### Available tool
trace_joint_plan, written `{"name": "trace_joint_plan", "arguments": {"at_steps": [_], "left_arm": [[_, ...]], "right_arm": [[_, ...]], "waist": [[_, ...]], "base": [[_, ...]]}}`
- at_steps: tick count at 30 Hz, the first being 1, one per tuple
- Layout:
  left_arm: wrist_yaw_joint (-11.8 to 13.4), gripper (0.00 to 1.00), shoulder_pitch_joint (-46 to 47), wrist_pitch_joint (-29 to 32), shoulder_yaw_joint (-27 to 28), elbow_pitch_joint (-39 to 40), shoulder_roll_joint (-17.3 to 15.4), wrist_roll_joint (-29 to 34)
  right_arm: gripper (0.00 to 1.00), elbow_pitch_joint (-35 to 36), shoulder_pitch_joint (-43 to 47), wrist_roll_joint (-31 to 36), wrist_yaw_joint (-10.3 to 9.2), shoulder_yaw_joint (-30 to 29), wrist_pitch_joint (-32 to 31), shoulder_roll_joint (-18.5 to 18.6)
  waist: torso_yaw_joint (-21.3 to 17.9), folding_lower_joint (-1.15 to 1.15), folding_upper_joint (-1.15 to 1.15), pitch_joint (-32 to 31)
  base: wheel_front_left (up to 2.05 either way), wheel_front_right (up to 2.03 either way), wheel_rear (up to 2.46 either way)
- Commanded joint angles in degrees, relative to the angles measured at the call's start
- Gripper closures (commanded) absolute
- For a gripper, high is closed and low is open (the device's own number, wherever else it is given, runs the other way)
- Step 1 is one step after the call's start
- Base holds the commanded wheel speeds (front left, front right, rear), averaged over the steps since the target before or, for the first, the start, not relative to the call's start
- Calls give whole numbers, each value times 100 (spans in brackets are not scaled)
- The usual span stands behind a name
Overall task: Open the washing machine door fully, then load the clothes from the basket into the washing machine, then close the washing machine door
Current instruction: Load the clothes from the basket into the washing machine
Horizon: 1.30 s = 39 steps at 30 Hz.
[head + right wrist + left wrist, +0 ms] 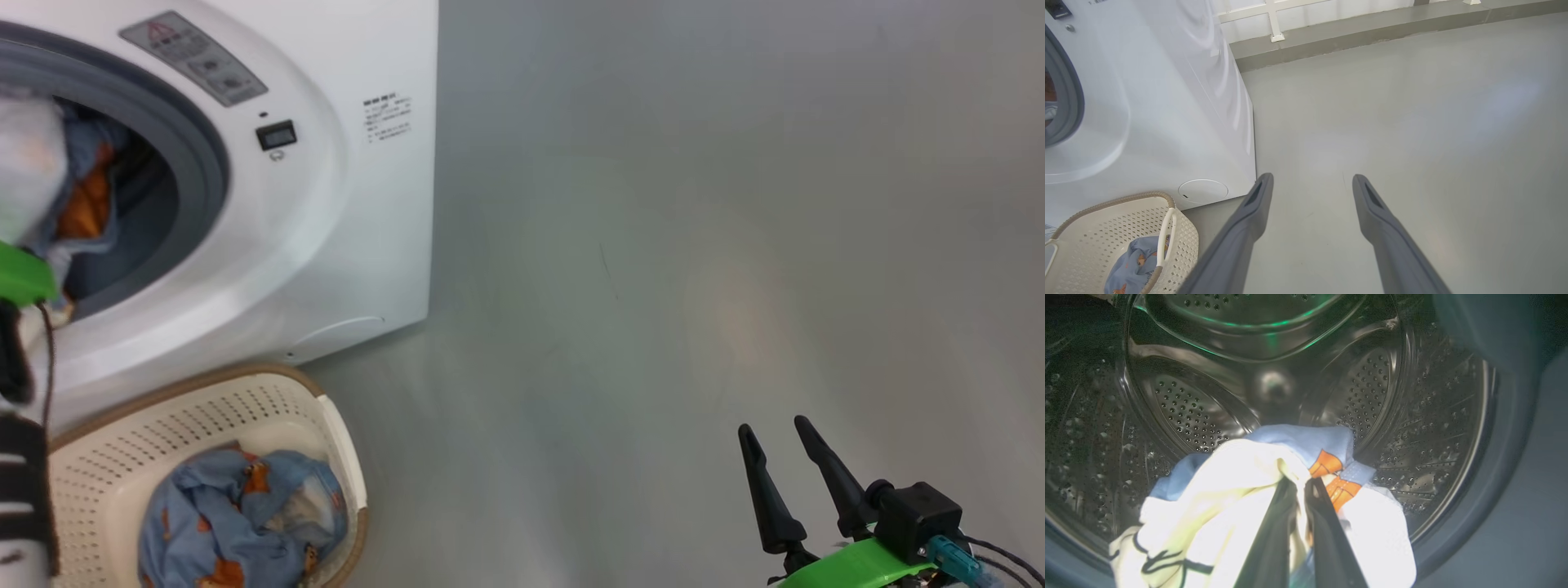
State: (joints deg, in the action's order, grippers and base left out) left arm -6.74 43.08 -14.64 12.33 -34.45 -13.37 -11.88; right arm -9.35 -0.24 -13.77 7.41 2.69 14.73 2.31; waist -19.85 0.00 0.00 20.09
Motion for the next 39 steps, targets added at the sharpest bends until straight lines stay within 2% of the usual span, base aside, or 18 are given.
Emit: {"name": "trace_joint_plan", "arguments": {"at_steps": [1,24,32,39], "left_arm": [[12,100,225,-36,124,104,-311,83],[-52,100,2123,-36,-106,-597,-782,621],[-66,100,2722,-36,-291,-437,-847,660],[-55,100,2743,-36,-189,-75,-771,709]], "right_arm": [[0,112,-101,-34,8,121,27,60],[0,297,-186,-154,8,137,27,109],[0,380,-151,-200,8,55,27,109],[0,407,-165,-192,8,80,27,96]], "waist": [[-166,0,0,276],[-168,0,0,1487],[-121,0,0,1815],[-73,0,0,1960]], "base": [[0,0,0],[0,0,0],[0,0,0],[0,0,0]]}}
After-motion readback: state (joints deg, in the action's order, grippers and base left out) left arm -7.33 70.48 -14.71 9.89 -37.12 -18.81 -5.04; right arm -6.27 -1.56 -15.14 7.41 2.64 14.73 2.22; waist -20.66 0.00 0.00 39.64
